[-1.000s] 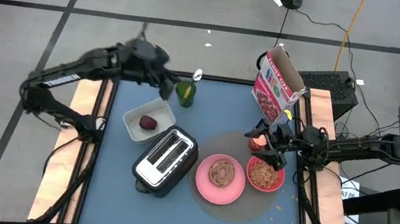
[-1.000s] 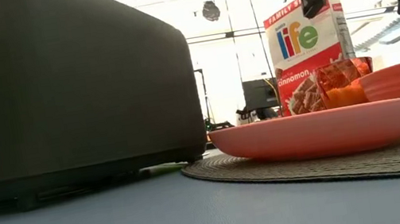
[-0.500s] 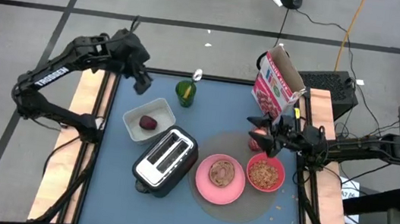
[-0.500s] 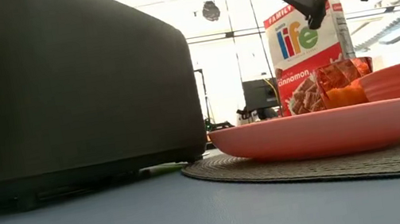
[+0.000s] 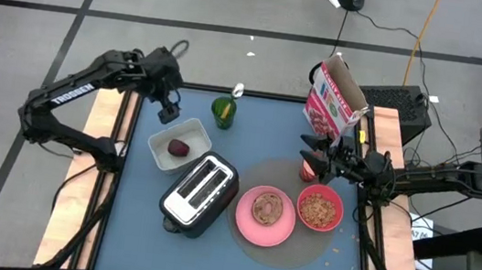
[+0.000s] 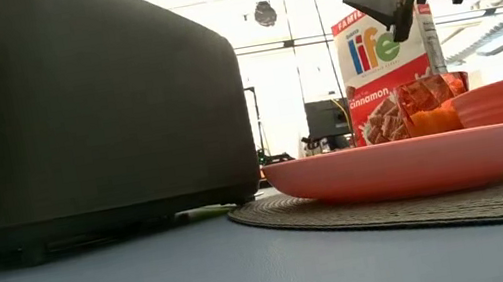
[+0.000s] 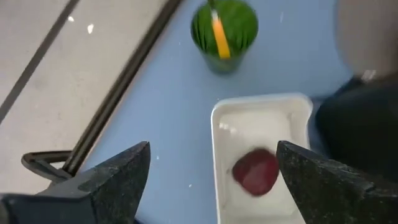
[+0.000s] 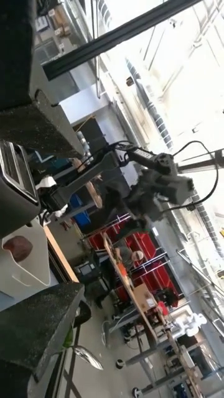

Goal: Arrange a breakfast setting
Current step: Put the apple on the placemat to the top of the pink plate

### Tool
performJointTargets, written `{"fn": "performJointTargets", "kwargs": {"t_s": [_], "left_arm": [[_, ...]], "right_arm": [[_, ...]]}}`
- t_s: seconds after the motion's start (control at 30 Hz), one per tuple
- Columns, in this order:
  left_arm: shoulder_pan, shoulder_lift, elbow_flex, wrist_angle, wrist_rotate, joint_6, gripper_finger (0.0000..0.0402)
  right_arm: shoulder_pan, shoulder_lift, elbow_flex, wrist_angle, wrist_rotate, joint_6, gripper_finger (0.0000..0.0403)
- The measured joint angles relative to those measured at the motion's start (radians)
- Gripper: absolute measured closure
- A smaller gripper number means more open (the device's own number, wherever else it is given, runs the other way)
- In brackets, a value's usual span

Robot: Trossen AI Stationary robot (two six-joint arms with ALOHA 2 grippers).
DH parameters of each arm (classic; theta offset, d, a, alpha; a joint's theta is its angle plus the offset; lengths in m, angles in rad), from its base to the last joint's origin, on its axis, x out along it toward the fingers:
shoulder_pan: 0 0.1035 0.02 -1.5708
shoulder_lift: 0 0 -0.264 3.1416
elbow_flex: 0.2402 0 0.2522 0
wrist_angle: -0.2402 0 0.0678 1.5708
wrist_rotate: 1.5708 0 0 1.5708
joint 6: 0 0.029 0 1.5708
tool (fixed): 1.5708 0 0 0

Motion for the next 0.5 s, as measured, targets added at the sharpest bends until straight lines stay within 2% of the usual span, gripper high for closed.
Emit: {"fn": "performJointTargets", "kwargs": {"t_s": [0.13, 0.33, 0.5], "left_arm": [[0.000, 0.001, -0.099, 0.000, 0.006, 0.059, 0.0048], [0.000, 0.001, -0.267, 0.062, 0.134, 0.117, 0.0048], [-0.004, 0.001, -0.370, 0.124, 0.158, 0.116, 0.0048]], "right_arm": [[0.000, 0.000, 0.000, 0.000, 0.000, -0.006, 0.0067], [0.000, 0.000, 0.000, 0.000, -0.001, -0.006, 0.0067], [0.000, 0.000, 0.000, 0.000, -0.001, -0.006, 0.0067]]}}
